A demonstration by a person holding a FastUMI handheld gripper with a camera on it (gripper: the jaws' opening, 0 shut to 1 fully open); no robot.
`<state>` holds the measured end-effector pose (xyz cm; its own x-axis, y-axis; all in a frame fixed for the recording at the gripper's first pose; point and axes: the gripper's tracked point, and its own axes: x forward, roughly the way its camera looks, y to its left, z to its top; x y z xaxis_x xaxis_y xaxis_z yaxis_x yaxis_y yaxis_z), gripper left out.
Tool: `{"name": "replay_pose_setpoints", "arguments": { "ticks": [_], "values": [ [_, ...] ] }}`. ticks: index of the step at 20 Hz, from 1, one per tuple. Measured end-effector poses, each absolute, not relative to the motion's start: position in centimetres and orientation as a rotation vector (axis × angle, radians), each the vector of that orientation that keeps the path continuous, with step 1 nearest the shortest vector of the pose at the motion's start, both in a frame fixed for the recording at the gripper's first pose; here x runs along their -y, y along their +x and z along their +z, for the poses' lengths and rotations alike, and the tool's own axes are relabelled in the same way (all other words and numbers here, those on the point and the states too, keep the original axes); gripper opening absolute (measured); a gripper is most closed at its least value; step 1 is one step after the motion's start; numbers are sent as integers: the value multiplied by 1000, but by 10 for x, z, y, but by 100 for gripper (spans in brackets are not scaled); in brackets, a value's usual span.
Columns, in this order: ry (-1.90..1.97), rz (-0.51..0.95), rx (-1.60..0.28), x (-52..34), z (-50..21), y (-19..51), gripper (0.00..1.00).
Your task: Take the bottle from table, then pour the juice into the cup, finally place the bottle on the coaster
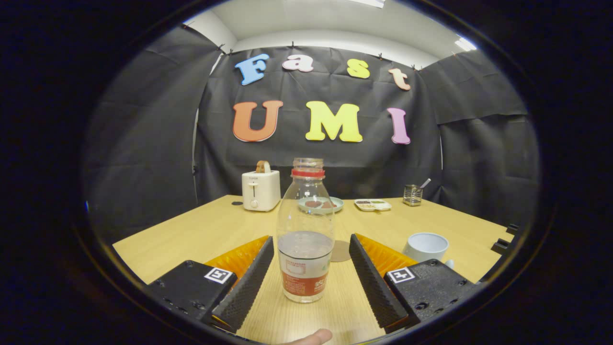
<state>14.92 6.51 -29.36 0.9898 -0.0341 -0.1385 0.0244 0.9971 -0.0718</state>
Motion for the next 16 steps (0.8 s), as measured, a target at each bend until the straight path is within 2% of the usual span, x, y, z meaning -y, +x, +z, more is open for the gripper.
{"name": "replay_pose_setpoints", "arguments": {
  "ticks": [7, 10, 16],
  "values": [
    [-68, -98, -82, -57, -301, 170, 99],
    [-6, -101, -115, -58, -299, 169, 81],
    [187, -34, -122, -68, -264, 150, 80]
  ]
}}
